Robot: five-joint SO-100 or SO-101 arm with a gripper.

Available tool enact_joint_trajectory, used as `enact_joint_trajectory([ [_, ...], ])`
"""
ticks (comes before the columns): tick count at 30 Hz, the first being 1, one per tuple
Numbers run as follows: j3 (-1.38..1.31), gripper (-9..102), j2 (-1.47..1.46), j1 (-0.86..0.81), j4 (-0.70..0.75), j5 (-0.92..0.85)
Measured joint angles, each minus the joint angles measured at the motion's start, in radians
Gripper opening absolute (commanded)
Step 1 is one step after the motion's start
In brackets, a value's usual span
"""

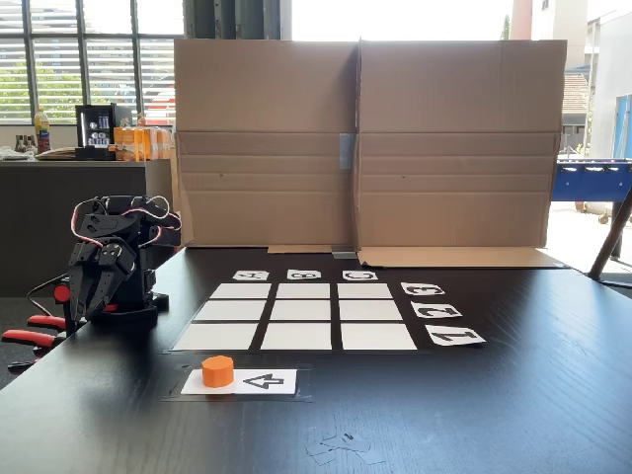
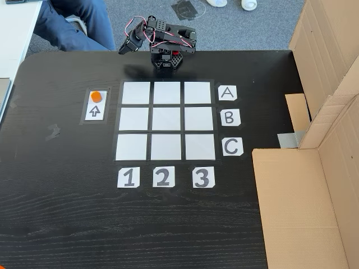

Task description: Pick up the round, orange token and place it in the grid on square A1.

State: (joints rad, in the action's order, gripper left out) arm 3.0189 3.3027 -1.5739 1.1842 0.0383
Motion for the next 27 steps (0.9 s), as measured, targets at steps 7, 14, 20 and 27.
enact_joint_trajectory([
  [7,0.000,4,-0.130,-0.002,-0.250,-0.038],
  [14,0.002,4,-0.160,-0.002,-0.264,-0.038],
  [20,-0.071,4,-0.282,-0.002,-0.273,-0.038],
  [27,-0.284,7,-0.520,0.025,-0.273,-0.038],
])
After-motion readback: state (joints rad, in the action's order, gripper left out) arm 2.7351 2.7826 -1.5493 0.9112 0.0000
